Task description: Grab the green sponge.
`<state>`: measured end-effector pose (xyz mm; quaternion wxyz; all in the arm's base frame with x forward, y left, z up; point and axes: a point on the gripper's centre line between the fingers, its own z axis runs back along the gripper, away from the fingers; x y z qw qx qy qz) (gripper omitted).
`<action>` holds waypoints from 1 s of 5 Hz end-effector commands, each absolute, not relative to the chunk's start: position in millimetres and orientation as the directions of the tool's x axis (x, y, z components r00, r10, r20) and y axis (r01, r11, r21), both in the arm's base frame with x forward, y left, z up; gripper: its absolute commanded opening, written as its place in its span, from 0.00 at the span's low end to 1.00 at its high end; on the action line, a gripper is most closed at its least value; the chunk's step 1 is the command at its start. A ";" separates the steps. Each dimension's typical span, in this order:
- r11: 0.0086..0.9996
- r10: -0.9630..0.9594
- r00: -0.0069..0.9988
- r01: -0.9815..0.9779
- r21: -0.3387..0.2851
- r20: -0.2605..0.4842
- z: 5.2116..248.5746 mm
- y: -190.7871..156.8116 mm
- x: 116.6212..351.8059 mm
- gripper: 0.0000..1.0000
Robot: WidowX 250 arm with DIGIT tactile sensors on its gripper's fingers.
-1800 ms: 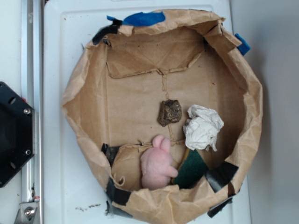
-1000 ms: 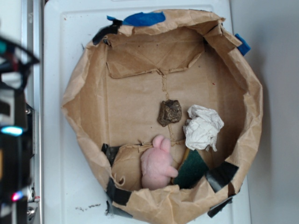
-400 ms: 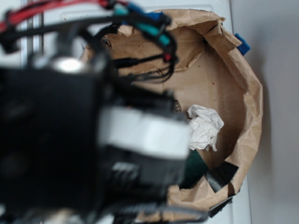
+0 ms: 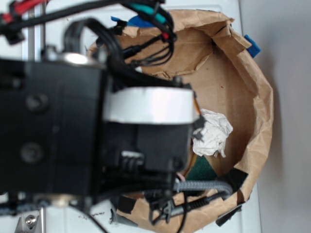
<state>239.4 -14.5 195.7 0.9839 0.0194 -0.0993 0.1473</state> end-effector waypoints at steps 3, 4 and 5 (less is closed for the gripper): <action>0.944 0.315 0.939 -0.325 0.059 0.137 166.6 -9.2 252.1 1.00; 0.922 0.359 0.924 -0.373 0.105 0.130 150.1 -8.8 263.5 1.00; 0.918 0.367 0.915 -0.385 0.095 0.165 140.3 -9.1 264.1 1.00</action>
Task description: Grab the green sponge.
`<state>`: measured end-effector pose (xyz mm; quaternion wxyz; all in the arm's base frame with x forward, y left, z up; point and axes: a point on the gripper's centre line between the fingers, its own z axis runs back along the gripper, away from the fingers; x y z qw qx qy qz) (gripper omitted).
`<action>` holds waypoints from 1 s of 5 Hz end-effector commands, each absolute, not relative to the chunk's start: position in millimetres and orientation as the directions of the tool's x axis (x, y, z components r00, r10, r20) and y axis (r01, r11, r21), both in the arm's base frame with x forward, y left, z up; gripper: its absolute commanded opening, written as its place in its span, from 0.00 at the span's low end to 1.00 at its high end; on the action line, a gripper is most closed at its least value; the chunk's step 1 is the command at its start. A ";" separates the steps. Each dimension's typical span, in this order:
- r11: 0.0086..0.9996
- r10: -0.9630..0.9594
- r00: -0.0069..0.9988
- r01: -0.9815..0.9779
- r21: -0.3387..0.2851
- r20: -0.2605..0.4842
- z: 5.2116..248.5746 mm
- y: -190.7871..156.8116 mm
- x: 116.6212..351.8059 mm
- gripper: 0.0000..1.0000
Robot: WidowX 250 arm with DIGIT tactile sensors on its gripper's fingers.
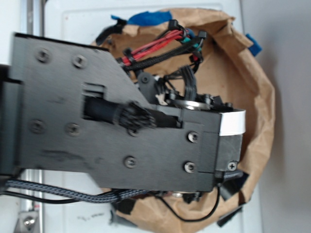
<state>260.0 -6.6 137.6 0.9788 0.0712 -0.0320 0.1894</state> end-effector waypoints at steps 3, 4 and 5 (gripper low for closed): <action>0.894 0.415 0.857 -0.447 0.038 0.305 95.7 -9.7 271.8 1.00; 0.888 0.445 0.854 -0.460 -0.008 0.271 88.8 -3.9 285.3 1.00; 0.902 0.431 0.872 -0.426 -0.076 0.233 81.5 -9.2 294.0 1.00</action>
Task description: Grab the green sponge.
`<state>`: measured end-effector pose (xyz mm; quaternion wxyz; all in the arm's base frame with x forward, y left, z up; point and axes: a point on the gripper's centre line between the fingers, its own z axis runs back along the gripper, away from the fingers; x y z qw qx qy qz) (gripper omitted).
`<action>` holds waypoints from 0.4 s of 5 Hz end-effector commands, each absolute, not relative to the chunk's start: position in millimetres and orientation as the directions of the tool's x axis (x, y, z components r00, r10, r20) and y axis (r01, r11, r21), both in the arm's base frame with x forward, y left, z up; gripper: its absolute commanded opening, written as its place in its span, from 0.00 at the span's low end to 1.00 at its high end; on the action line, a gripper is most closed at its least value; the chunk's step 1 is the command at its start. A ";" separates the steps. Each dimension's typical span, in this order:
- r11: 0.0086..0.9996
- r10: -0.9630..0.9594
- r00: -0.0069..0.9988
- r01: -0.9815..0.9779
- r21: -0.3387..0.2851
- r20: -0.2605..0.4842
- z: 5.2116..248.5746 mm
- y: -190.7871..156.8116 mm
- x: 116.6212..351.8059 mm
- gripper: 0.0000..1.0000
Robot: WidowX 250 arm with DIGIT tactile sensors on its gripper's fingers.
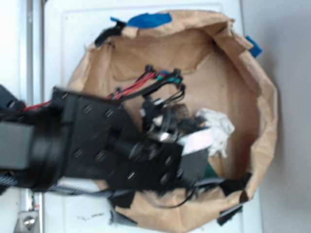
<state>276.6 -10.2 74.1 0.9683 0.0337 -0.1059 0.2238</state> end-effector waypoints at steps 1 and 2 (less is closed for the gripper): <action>0.882 0.471 0.843 -0.440 -0.168 0.260 86.0 -11.5 294.5 1.00; 0.879 0.474 0.847 -0.436 -0.195 0.240 88.6 -19.3 298.9 1.00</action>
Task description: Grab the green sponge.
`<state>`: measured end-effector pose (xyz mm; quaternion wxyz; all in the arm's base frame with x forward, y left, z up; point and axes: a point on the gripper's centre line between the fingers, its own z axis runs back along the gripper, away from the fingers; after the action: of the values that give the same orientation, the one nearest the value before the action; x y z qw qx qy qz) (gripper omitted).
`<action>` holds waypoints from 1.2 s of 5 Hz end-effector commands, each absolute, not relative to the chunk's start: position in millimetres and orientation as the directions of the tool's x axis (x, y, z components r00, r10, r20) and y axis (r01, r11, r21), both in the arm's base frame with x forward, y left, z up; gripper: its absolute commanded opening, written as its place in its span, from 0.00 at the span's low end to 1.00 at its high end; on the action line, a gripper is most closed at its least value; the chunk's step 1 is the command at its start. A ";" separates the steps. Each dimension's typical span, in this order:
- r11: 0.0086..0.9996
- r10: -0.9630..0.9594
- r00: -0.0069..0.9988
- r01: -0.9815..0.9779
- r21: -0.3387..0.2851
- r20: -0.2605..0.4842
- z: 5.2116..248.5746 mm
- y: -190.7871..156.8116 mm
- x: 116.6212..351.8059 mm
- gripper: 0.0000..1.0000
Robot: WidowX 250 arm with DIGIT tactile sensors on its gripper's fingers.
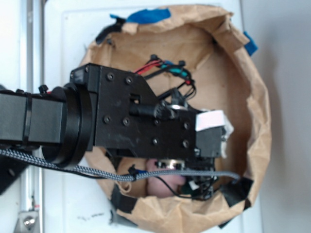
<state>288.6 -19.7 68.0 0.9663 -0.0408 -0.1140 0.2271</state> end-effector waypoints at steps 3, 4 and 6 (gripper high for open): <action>0.877 0.466 0.868 -0.427 -0.219 0.174 82.8 -49.2 309.8 1.00; 0.880 0.464 0.870 -0.431 -0.201 0.165 70.8 -63.2 314.7 1.00; 0.903 0.423 0.896 -0.404 -0.146 0.137 43.7 -84.4 311.6 1.00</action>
<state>307.3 -72.5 36.6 0.9711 -0.0463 -0.0680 0.2239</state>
